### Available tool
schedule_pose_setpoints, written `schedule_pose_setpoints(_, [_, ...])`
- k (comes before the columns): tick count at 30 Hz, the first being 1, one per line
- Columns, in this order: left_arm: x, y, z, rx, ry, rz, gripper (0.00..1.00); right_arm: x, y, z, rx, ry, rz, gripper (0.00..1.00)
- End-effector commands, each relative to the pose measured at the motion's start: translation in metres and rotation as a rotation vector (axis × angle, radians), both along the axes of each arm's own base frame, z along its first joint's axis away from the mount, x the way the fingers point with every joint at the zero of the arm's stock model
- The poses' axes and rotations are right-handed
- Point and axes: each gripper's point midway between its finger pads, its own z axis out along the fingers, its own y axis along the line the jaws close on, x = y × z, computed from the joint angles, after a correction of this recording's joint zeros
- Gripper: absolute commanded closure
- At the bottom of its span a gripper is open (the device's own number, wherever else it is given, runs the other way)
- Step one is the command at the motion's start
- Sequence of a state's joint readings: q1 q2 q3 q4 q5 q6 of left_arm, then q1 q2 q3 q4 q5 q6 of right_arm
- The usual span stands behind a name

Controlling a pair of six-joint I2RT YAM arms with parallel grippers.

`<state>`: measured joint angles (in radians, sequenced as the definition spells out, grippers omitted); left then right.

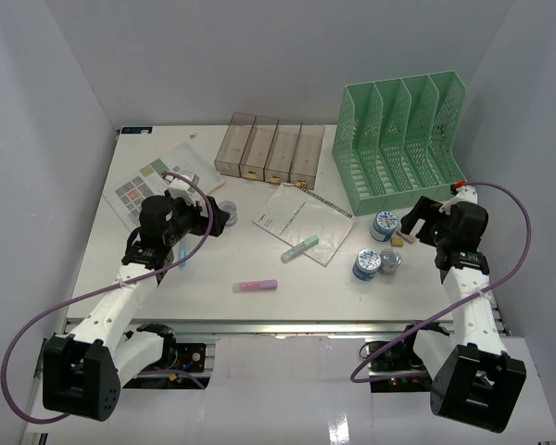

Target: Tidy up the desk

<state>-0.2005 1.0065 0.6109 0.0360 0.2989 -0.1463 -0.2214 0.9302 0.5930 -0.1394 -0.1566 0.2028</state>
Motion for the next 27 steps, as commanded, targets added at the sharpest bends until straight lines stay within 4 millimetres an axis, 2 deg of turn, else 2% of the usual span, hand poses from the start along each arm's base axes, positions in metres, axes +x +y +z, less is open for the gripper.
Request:
schedule_pose_setpoints(1, [0.005, -0.005, 0.019, -0.003, -0.046, -0.022, 0.02, 0.009, 0.003, 0.029, -0.017, -0.086, 0.038, 0.10])
schedule_pose_setpoints(5, [0.005, -0.005, 0.018, -0.002, -0.041, -0.023, 0.02, 0.004, 0.029, 0.024, -0.056, -0.128, 0.255, 0.10])
schedule_pose_setpoints(7, [0.005, -0.005, 0.016, 0.000, -0.035, -0.023, 0.02, -0.009, 0.056, 0.017, -0.045, -0.167, 0.454, 0.10])
schedule_pose_setpoints(10, [0.006, -0.006, 0.014, 0.001, -0.028, -0.022, 0.02, -0.031, 0.088, 0.017, -0.069, -0.235, 0.735, 0.10])
schedule_pose_setpoints(14, [0.007, -0.005, 0.010, 0.004, -0.012, -0.011, 0.02, -0.038, 0.098, 0.019, -0.089, -0.242, 0.835, 0.10])
schedule_pose_setpoints(17, [0.009, -0.006, 0.004, 0.008, 0.015, 0.001, 0.02, -0.042, 0.115, 0.022, -0.125, -0.211, 0.976, 0.10])
schedule_pose_setpoints(22, [0.009, -0.009, -0.009, -0.044, 0.100, 0.034, 0.02, -0.039, 0.135, 0.028, -0.170, -0.190, 1.121, 0.10])
schedule_pose_setpoints(25, [0.000, -0.013, -0.022, -0.130, 0.243, 0.072, 0.02, -0.035, 0.132, 0.021, -0.194, -0.199, 1.091, 0.10])
schedule_pose_setpoints(27, [-0.001, -0.009, -0.029, -0.160, 0.307, 0.140, 0.03, -0.035, 0.128, 0.018, -0.214, -0.202, 1.076, 0.10])
